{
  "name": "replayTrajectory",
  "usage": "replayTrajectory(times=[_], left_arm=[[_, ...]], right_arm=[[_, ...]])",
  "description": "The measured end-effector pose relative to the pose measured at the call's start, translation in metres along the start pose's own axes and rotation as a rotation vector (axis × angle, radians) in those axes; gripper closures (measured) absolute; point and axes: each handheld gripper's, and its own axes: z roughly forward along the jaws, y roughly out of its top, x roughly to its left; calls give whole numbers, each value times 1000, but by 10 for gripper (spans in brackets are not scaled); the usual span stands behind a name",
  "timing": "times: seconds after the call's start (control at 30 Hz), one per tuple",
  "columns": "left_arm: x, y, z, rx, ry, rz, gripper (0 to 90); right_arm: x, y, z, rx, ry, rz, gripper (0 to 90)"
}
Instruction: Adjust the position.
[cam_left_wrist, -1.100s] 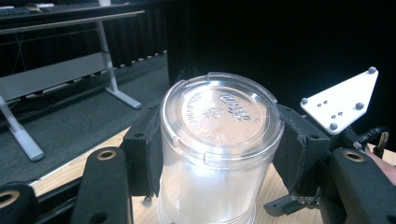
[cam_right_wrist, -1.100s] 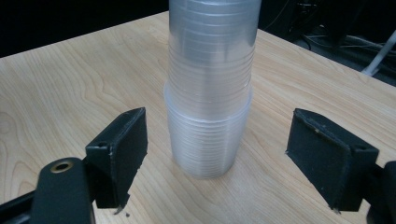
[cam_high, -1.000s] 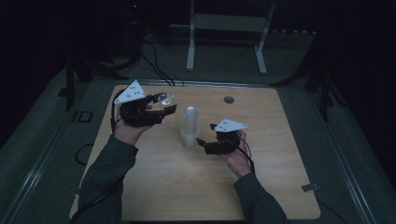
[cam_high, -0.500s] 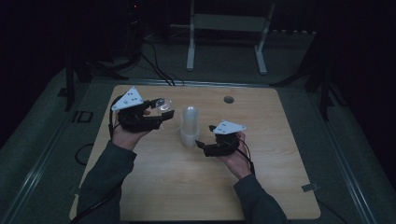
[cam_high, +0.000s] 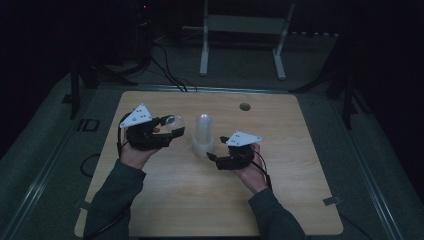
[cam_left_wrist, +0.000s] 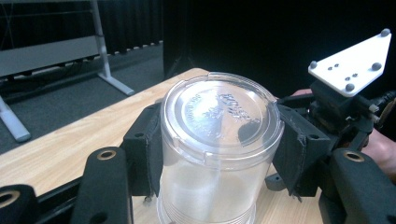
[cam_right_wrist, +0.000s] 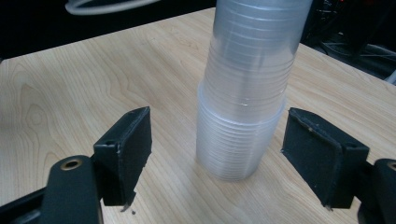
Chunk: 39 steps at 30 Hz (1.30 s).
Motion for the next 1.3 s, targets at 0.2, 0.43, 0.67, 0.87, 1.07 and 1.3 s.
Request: replayTrajectory(times=[0.2, 0.43, 0.67, 0.87, 1.07, 1.3], left_arm=[[-1, -9, 1, 3, -11, -6, 410], [0, -20, 3, 10, -19, -17, 410], [-1, -24, 4, 7, -32, -13, 410], [-2, -25, 3, -2, -44, -12, 410], [-5, -25, 2, -6, -60, -8, 411], [-5, -27, 3, -11, -98, -6, 411]], right_arm=[[3, 2, 0, -9, 10, 1, 237], [5, 4, 0, -15, 22, -6, 237], [8, 7, -1, -28, 35, -14, 237], [12, 11, -3, -49, 58, -29, 236], [13, 14, -7, -81, 83, -24, 237], [15, 17, -9, -100, 105, -27, 250]])
